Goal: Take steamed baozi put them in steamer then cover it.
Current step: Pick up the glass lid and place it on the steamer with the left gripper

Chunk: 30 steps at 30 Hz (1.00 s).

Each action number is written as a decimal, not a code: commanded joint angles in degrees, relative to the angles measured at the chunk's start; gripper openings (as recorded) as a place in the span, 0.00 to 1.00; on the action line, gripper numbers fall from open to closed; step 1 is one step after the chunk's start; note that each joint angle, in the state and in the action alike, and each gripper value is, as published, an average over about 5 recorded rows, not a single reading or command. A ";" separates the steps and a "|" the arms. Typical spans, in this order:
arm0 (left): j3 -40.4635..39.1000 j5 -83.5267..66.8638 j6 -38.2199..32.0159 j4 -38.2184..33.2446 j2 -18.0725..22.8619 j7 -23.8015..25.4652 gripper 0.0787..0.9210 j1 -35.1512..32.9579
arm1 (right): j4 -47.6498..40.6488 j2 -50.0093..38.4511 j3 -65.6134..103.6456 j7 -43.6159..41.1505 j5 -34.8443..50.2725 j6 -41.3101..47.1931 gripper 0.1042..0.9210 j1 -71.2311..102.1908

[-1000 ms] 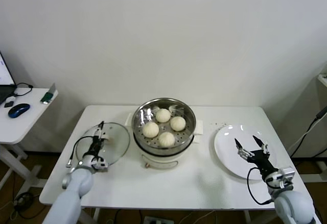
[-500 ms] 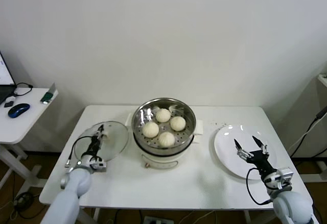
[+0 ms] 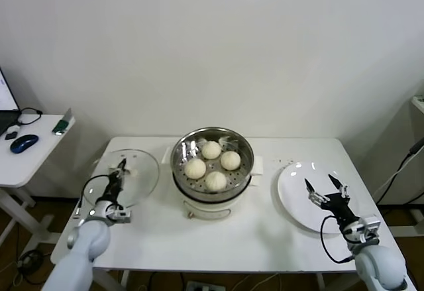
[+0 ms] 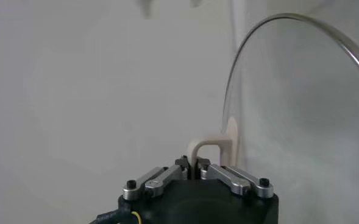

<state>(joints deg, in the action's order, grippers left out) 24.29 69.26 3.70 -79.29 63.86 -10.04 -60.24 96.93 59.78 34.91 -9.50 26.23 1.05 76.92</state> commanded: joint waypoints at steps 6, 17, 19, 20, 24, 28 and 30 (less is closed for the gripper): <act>0.54 -5.24 23.02 -32.50 -11.94 3.79 0.09 -12.69 | -1.98 -1.03 -1.80 0.01 -0.75 -0.21 0.88 -3.16; -18.43 -5.34 38.95 -42.18 -17.66 13.57 0.09 -0.88 | -3.91 -1.84 -4.22 -0.09 -1.98 -0.06 0.88 -6.30; -23.24 -3.73 40.38 -41.83 -14.82 15.87 0.09 3.35 | -4.41 -1.87 -4.49 -0.12 -2.10 -0.06 0.88 -6.80; -25.47 -2.54 40.83 -41.38 -12.94 17.01 0.09 5.29 | -4.65 -1.89 -4.57 -0.14 -2.17 -0.10 0.88 -7.01; -33.15 3.06 41.30 -37.78 -4.60 21.23 0.09 12.23 | -5.35 -1.80 -4.73 -0.33 -2.33 -0.26 0.88 -7.53; -38.14 7.00 41.30 -33.03 2.43 23.85 0.09 16.00 | -6.01 -1.60 -4.63 -0.68 -2.63 -0.63 0.88 -7.69; -39.53 8.43 41.30 -30.67 5.38 24.67 0.09 16.82 | -6.25 -1.51 -4.38 -0.83 -2.75 -0.84 0.88 -7.61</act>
<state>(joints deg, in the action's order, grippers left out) 2.35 68.93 38.73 -114.32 55.09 5.64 -55.96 91.87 58.19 30.68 -10.02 23.82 0.57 70.23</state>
